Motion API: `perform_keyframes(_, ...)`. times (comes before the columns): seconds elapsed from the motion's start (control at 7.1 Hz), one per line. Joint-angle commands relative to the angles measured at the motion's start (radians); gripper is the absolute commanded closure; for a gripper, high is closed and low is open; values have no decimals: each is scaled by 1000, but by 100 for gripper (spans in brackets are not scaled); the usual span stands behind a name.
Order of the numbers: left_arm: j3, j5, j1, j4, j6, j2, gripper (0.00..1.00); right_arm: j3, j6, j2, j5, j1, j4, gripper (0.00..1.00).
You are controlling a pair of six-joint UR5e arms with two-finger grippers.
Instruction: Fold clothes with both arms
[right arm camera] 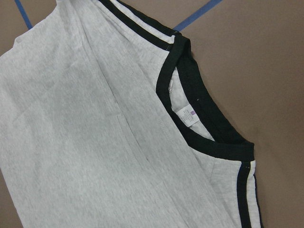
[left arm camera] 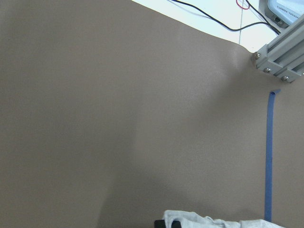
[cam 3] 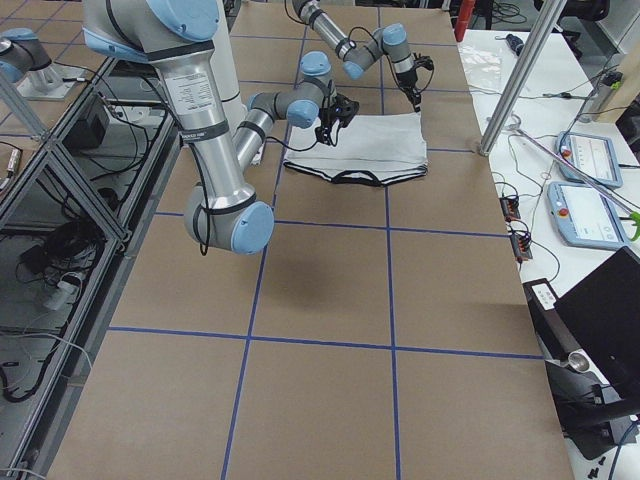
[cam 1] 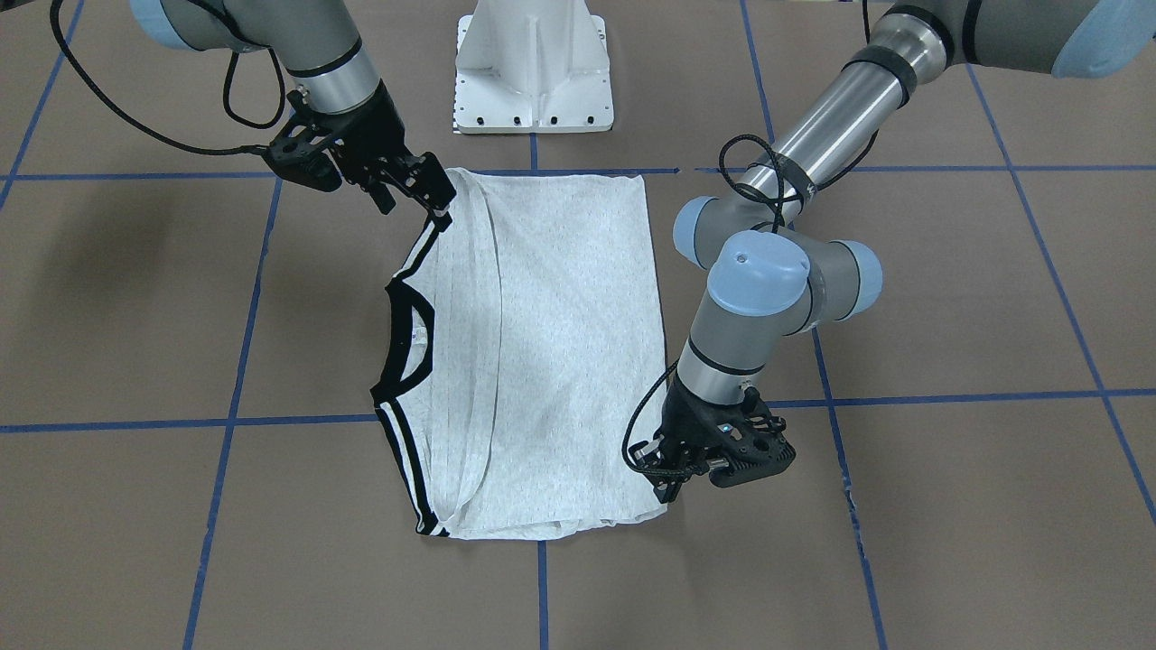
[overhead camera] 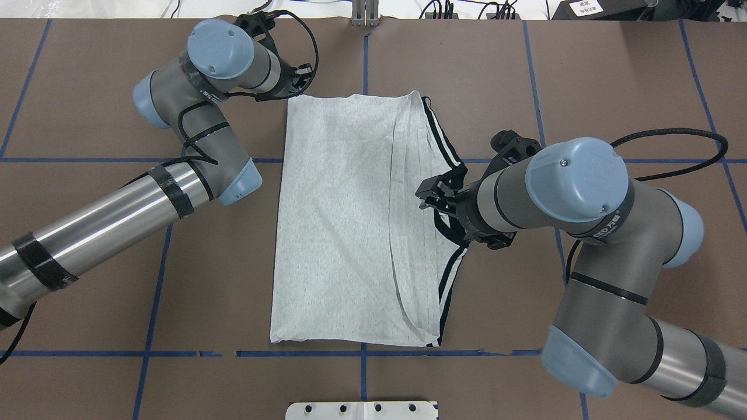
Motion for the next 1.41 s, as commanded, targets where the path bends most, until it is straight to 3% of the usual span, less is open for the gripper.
perform_keyframes(0.0,-149,-50,-7,7,2,100,35,-47,-3,14,-4,-42,20,0)
perform_keyframes(0.28,-331,-113,-14,9,1,234,35,-110,-143,34,-108,-164,-6,0)
perform_keyframes(0.56,-350,-113,-16,9,1,247,35,-121,-382,82,-116,-214,-213,0)
perform_keyframes(1.27,-350,-113,-16,9,1,258,35,-211,-633,146,-119,-225,-250,0)
